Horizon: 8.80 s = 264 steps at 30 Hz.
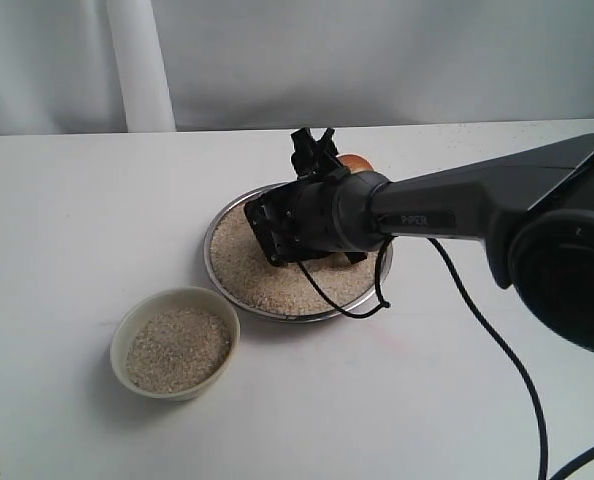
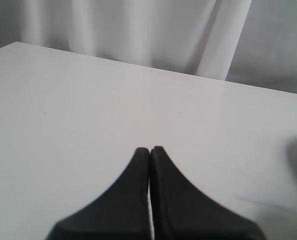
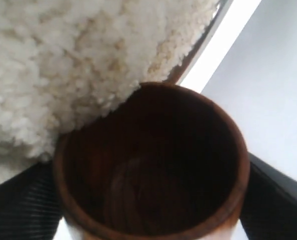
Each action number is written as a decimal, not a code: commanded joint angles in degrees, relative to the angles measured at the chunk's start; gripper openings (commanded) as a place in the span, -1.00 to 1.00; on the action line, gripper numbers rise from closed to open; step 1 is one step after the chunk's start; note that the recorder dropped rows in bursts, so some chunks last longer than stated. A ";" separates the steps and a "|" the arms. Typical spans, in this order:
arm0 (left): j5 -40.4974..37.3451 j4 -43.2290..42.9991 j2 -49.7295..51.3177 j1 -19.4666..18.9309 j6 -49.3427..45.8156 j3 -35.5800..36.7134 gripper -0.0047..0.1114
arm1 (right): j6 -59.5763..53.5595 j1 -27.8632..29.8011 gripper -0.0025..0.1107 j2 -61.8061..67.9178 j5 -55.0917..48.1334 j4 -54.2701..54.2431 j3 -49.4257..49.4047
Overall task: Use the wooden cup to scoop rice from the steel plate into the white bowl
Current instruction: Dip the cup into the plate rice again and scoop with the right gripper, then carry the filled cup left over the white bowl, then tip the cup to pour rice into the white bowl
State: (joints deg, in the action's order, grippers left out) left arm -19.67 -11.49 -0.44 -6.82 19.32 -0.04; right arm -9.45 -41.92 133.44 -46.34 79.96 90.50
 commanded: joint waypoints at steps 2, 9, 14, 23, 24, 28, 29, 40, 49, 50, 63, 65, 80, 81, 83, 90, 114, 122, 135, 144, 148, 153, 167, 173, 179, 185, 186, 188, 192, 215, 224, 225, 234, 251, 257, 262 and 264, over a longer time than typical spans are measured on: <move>0.36 0.21 0.44 0.08 0.13 0.04 -0.92 | -2.24 -1.18 -0.96 0.11 2.19 -3.81 0.27; 0.36 0.21 0.44 0.08 0.13 0.04 -0.92 | -2.77 -2.70 -0.96 0.11 2.68 -6.12 0.27; 0.36 0.21 0.44 0.08 0.13 0.04 -0.92 | -4.05 -2.85 -0.96 0.11 2.68 -8.63 0.27; 0.36 0.21 0.44 0.08 0.13 0.04 -0.92 | -5.12 -3.90 -0.96 -0.88 2.84 -12.62 0.27; 0.36 0.21 0.44 0.08 0.13 0.04 -0.92 | -5.26 -3.99 -0.96 -1.24 3.10 -13.27 0.27; 0.36 0.21 0.44 0.08 0.13 0.04 -0.92 | -7.12 -4.37 -0.96 -2.19 3.89 -16.34 0.27; 0.36 0.21 0.44 0.08 0.13 0.04 -0.92 | -8.38 -4.60 -0.96 -2.38 3.98 -17.89 0.27; 0.36 0.21 0.44 0.08 0.13 0.04 -0.92 | -8.79 -4.99 -0.96 -2.71 5.61 -23.92 0.27; 0.36 0.21 0.44 0.08 0.13 0.04 -0.92 | -10.87 -4.99 -0.96 -5.06 6.66 -30.24 0.27; 0.36 0.21 0.44 0.08 0.13 0.04 -0.92 | -11.34 -4.99 -0.96 -5.05 6.99 -31.39 0.27; 0.36 0.21 0.44 0.08 0.13 0.04 -0.92 | -11.85 -4.01 -0.96 -5.19 8.69 -41.43 0.27; 0.36 0.21 0.44 0.08 0.13 0.04 -0.92 | -11.85 -3.43 -0.96 -5.19 8.98 -43.71 0.27; 0.36 0.21 0.44 0.08 0.13 0.04 -0.92 | -11.32 -0.86 -0.96 -7.29 12.48 -59.25 0.27; 0.36 0.21 0.44 0.08 0.13 0.04 -0.92 | -11.21 -0.63 -0.96 -7.42 12.61 -60.52 0.27; 0.36 0.21 0.44 0.08 0.13 0.04 -0.92 | -11.21 0.30 -0.96 -7.68 13.23 -64.89 0.27; 0.36 0.21 0.44 0.08 0.13 0.04 -0.92 | -11.21 2.76 -0.96 -7.92 14.72 -70.16 0.27; 0.36 0.21 0.44 0.08 0.13 0.04 -0.92 | -11.21 6.28 -0.96 -18.80 34.89 -76.58 -15.61; 0.36 0.21 0.44 0.08 0.13 0.04 -0.92 | -11.21 6.50 -0.96 -23.27 49.39 -77.20 -25.75; 0.36 0.21 0.44 0.08 0.13 0.04 -0.92 | -12.02 3.49 -0.96 -26.60 48.31 -73.68 -27.40; 0.36 0.21 0.44 0.08 0.13 0.04 -0.92 | -17.59 -4.46 -0.96 -29.39 44.31 -70.84 -26.68; 0.36 0.21 0.44 0.08 0.13 0.04 -0.92 | -19.81 -7.58 -0.96 -29.26 36.26 -68.63 -22.07; 0.36 0.21 0.44 0.08 0.13 0.04 -0.92 | -20.54 -11.34 -0.96 -29.03 26.08 -60.92 -15.39; 0.36 0.21 0.44 0.08 0.13 0.04 -0.92 | -20.54 -16.58 -0.96 -26.89 17.33 -42.24 -12.65; 0.36 0.21 0.44 0.08 0.13 0.04 -0.92 | -20.54 -17.51 -0.96 -22.53 15.97 -36.19 -12.35; 0.36 0.21 0.44 0.08 0.13 0.04 -0.92 | -20.54 -17.51 -0.96 -21.00 15.71 -32.81 -12.35; 0.36 0.21 0.44 0.08 0.13 0.04 -0.92 | -20.54 -18.13 -0.96 -21.00 15.30 -26.32 -12.35; 0.36 0.21 0.44 0.08 0.13 0.04 -0.92 | -20.54 -18.13 -0.96 -21.00 15.30 -25.63 -12.35; 0.36 0.21 0.44 0.08 0.13 0.04 -0.92 | -20.54 -18.13 -0.96 -21.00 15.30 -24.92 -12.35; 0.36 0.21 0.44 0.08 0.13 0.04 -0.92 | -20.54 -18.79 -0.96 -21.00 15.18 -22.34 -12.35; 0.36 0.21 0.44 0.08 0.13 0.04 -0.92 | -20.54 -21.50 -0.96 -16.51 7.81 -5.19 -12.35; 0.36 0.21 0.44 0.08 0.13 0.04 -0.92 | -20.54 -23.57 -0.96 -15.66 5.23 0.41 -12.35; 0.36 0.21 0.44 0.08 0.13 0.04 -0.92 | -20.54 -23.90 -0.96 -15.66 4.94 0.90 -12.35; 0.36 0.21 0.44 0.08 0.13 0.04 -0.92 | -20.54 -24.95 -0.96 -15.23 2.07 5.35 -12.35; 0.36 0.21 0.44 0.08 0.13 0.04 -0.92 | -16.94 -24.95 -0.96 -14.42 1.66 5.26 -12.35; 0.36 0.21 0.44 0.08 0.13 0.04 -0.92 | 0.03 -24.95 -0.96 -14.56 2.13 3.20 -12.35; 0.36 0.21 0.44 0.08 0.13 0.04 -0.92 | 13.51 -24.82 -0.96 -15.62 1.29 -0.98 -12.35; 0.36 0.21 0.44 0.08 0.13 0.04 -0.92 | 17.51 -24.40 -0.96 -16.41 1.05 -3.67 -12.35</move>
State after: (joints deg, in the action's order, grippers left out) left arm -19.67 -11.49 -0.44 -6.82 19.32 -0.04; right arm 1.58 -66.62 118.82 -44.32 79.10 77.69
